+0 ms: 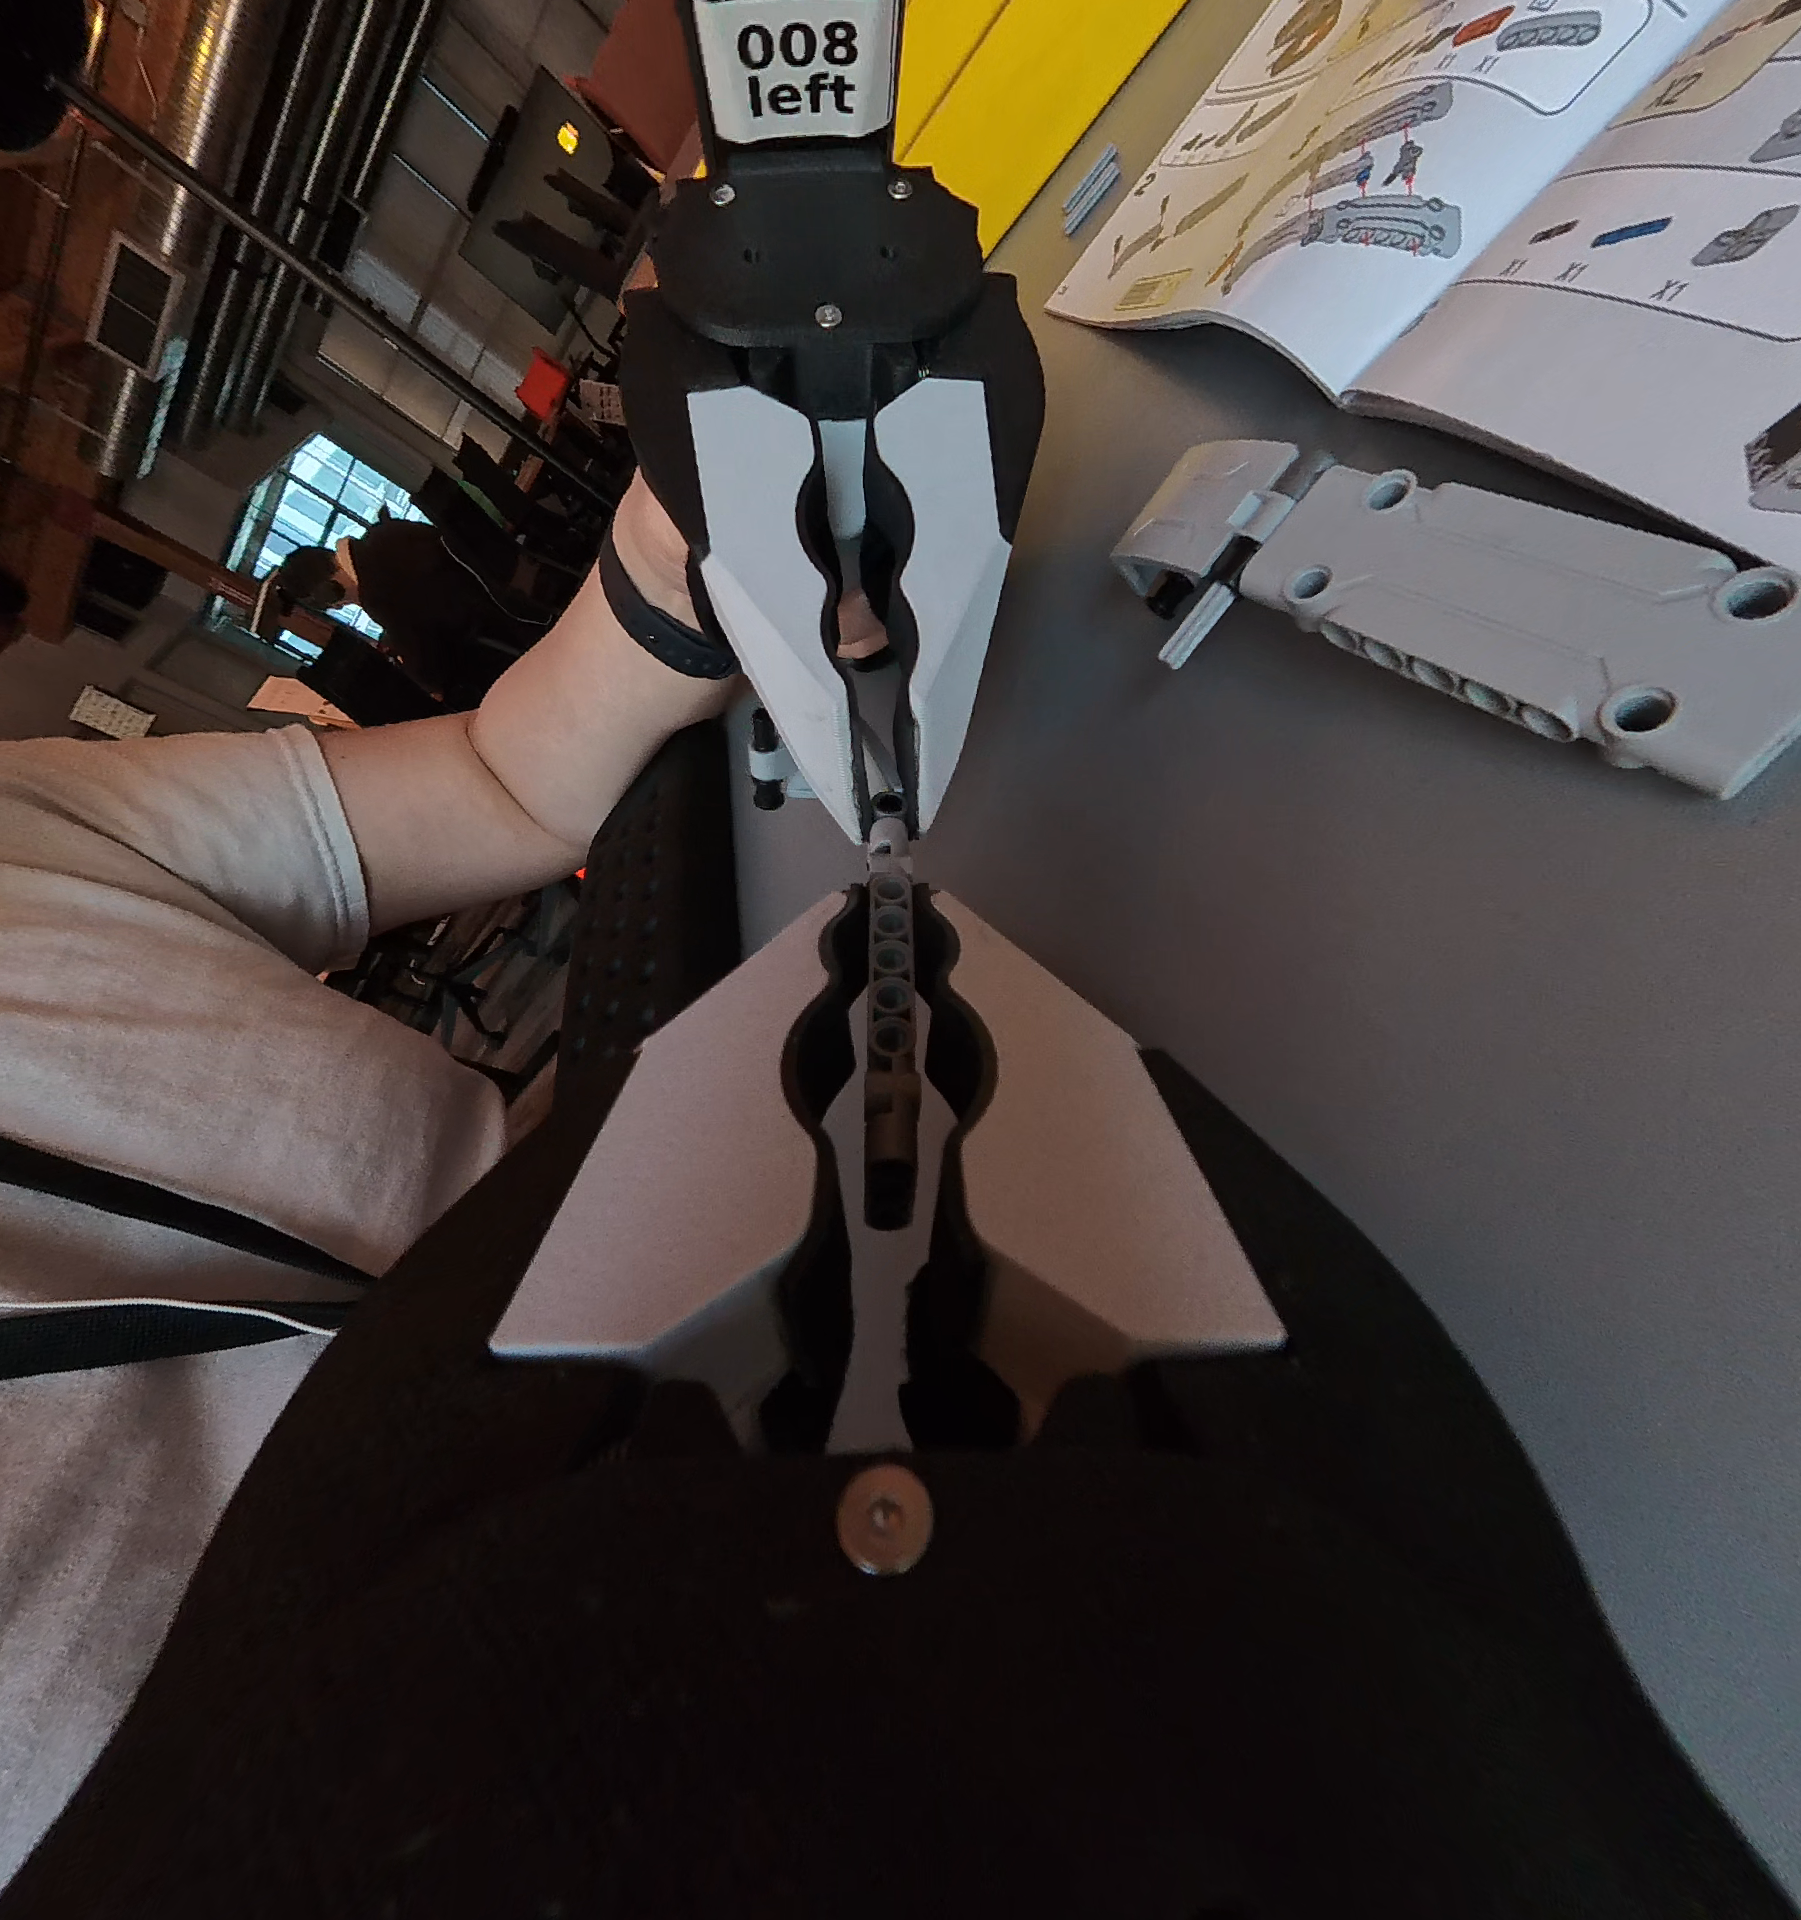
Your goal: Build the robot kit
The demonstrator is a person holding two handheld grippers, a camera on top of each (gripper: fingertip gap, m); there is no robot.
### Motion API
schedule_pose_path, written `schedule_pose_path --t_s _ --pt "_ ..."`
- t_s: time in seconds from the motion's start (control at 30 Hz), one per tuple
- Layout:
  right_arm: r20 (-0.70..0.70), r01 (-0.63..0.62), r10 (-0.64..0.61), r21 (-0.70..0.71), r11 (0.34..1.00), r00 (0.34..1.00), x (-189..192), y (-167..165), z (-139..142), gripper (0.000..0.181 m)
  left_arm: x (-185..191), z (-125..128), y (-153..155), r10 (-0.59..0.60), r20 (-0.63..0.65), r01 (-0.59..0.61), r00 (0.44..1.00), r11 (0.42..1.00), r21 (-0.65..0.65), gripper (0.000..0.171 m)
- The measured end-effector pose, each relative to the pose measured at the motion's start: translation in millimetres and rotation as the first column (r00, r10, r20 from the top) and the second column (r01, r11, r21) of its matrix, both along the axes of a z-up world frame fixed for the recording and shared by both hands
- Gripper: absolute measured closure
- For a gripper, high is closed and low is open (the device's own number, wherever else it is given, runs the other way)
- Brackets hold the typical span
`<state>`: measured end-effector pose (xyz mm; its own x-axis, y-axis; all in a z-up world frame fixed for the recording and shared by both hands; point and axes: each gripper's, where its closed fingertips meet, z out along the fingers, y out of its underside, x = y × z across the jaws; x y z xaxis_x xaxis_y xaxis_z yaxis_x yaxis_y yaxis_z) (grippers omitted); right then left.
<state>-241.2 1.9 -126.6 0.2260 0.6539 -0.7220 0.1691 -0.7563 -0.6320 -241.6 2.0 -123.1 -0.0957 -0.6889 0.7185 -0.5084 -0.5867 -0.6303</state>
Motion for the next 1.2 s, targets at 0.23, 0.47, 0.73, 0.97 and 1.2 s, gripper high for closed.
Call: schedule_pose_path --t_s 0.23,0.47,0.73,0.97,1.2 --pt "-0.032 0.005 -0.005 -0.016 1.000 0.999 0 0 4 0.175 -1 5 2 0.006 0.029 -0.005 1.000 1.000 -0.024 0.166" --pt "-0.008 0.012 -0.012 -0.032 0.999 1.000 -1 2 0 0.176 0 -1 3 0.025 -0.017 -0.026 1.000 0.999 -0.039 0.166" --pt "-0.048 0.050 -0.045 0.112 0.992 0.998 2 5 15 0.174 -1 31 4 0.031 0.110 -0.013 0.993 0.987 -0.157 0.142" --pt "0.098 -0.048 -0.153 0.952 0.302 0.983 4 -6 56 0.175 -9 53 5 0.026 0.235 0.016 0.972 0.985 -0.174 0.131" --pt "0.205 -0.281 -0.300 0.930 -0.237 0.932 -7 -11 57 0.174 -2 47 -21 -0.106 0.213 0.098 0.971 0.994 0.047 0.146"
